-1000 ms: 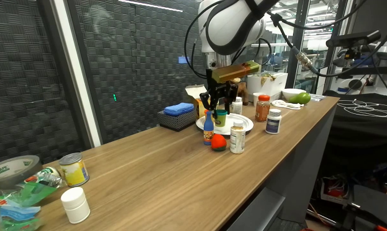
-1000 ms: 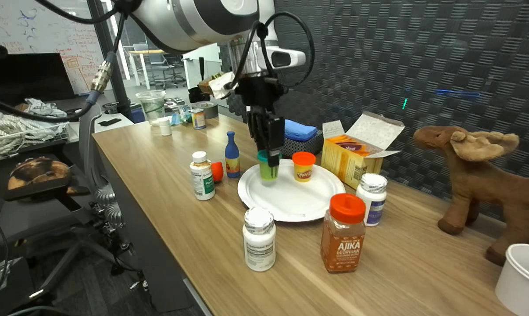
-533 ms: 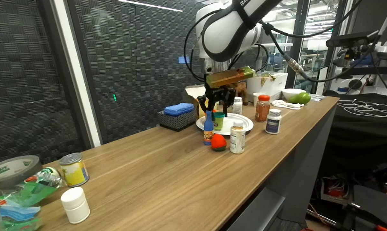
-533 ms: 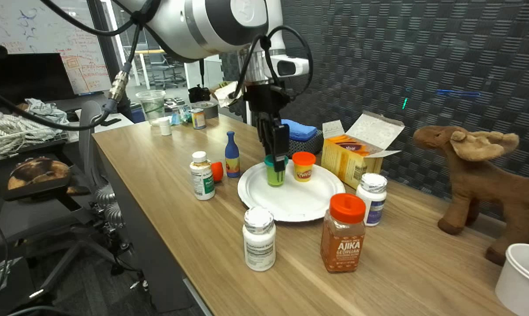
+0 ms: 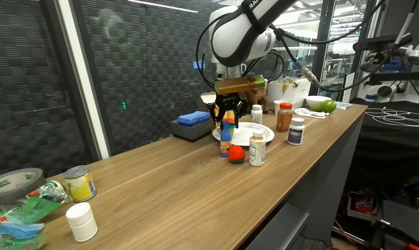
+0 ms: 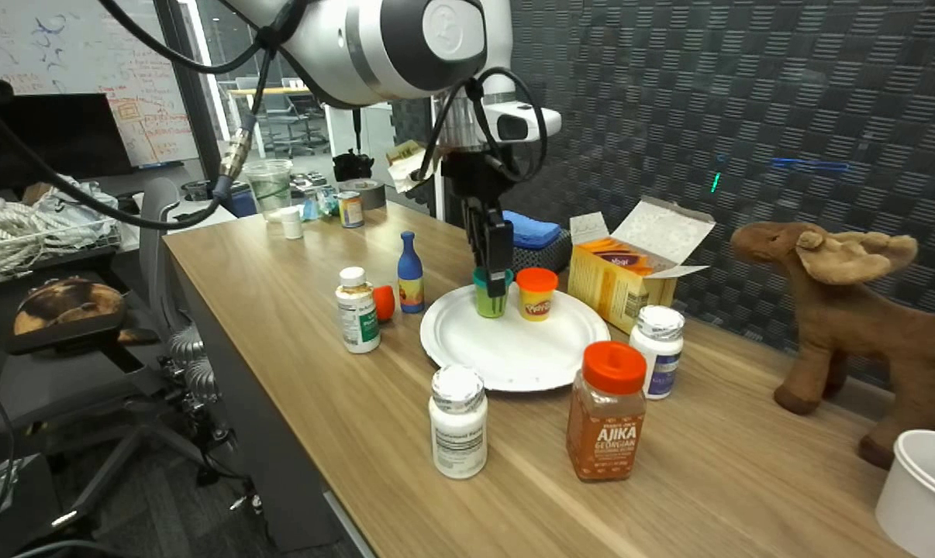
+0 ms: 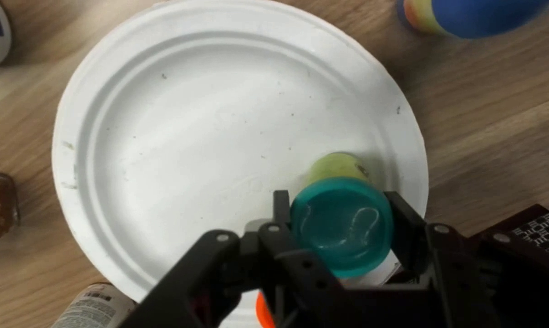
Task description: Place the containers and the orange toy on the white plate
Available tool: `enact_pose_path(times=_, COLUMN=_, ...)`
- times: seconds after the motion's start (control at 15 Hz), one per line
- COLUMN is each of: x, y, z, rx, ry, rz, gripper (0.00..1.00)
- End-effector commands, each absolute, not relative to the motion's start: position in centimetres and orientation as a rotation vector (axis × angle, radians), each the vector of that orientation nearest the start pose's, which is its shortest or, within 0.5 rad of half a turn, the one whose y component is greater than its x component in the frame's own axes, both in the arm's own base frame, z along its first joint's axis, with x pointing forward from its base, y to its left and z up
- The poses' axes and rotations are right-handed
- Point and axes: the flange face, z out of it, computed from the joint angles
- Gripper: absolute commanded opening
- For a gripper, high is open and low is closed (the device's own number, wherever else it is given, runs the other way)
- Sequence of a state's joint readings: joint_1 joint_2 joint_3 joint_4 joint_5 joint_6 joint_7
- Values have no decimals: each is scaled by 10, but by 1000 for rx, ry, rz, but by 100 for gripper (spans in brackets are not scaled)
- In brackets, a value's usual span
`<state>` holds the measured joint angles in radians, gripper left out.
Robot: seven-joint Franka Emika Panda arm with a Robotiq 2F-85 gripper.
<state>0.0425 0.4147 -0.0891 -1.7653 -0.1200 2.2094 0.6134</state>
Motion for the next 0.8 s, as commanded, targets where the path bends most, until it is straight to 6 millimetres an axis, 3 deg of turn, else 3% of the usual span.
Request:
enact_pose_path(times=0.0, x=669, y=-30, z=335, rx=-3090, ry=980, rz=-146, gripper=28)
enact_pose_path(times=0.33, x=676, y=-33, z=337, rx=-3101, ry=985, rz=-177, gripper=28)
enact_pose_path(times=0.4, x=676, y=-32, z=338, rx=-3100, ry=975, rz=-172, gripper=33)
enact_pose_path(times=0.47, x=675, y=-32, z=340, rx=-3103, ry=960, rz=-169, gripper=78)
enact_pose_path(times=0.6, x=672, y=-31, z=345, rx=-3101, ry=955, rz=-172, gripper=80)
enact_pose_path(times=0.73, x=668, y=-30, z=350, rx=-3104, ry=943, rz=-173, gripper=93)
